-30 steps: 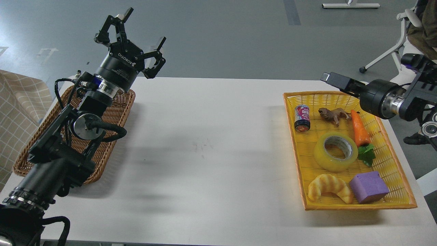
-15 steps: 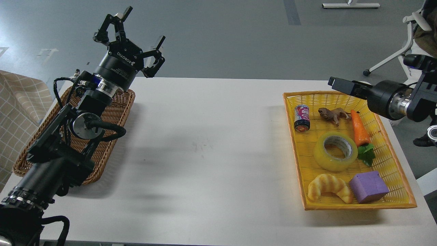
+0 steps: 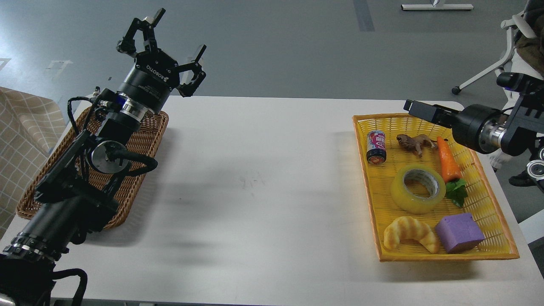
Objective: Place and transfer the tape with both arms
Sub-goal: 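Move the right gripper down over the yellow basket toward the tape roll, then insert the right gripper into the tape roll's hole and close it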
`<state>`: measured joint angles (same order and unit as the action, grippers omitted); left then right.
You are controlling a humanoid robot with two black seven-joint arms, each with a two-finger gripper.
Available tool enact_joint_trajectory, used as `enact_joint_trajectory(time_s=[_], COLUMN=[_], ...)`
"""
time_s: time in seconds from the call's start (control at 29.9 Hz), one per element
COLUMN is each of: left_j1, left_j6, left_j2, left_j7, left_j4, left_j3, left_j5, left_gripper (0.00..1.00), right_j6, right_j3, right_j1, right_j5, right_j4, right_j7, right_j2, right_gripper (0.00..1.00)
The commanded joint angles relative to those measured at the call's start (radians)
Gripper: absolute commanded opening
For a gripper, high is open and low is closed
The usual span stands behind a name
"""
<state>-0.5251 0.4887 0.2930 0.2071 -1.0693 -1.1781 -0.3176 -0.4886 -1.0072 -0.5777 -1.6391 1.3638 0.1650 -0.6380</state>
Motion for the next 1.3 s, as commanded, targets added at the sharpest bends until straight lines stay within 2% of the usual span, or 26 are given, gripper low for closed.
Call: enact_joint_trajectory(time_s=[0.0, 0.2, 0.57, 1.27], left_j1=[-0.003, -0.004, -0.007, -0.007], left_j6=[0.0, 0.0, 0.0, 0.0], left_j2=[0.0, 0.0, 0.0, 0.0], left_j7=[0.0, 0.0, 0.001, 0.001], left_j4=[0.0, -0.001, -0.001, -0.001], left_j3=[-0.001, -0.001, -0.003, -0.005], left_j5=[0.0, 0.0, 0.002, 0.005], left_gripper=[0.98, 0.98, 0.98, 0.98], right_j6=[0.0, 0.0, 0.0, 0.0], right_j3=[0.002, 0.073, 0.209, 0.306], right_j1=[0.002, 0.021, 0.022, 0.039], right_j5=[-0.024, -0.129, -0.192, -0.245], right_j4=[0.0, 0.003, -0.021, -0.026], right_j7=[-0.001, -0.005, -0.005, -0.007], right_j2=[-0.017, -0.057, -0.1, -0.092], right_gripper=[0.98, 0.98, 0.98, 0.98])
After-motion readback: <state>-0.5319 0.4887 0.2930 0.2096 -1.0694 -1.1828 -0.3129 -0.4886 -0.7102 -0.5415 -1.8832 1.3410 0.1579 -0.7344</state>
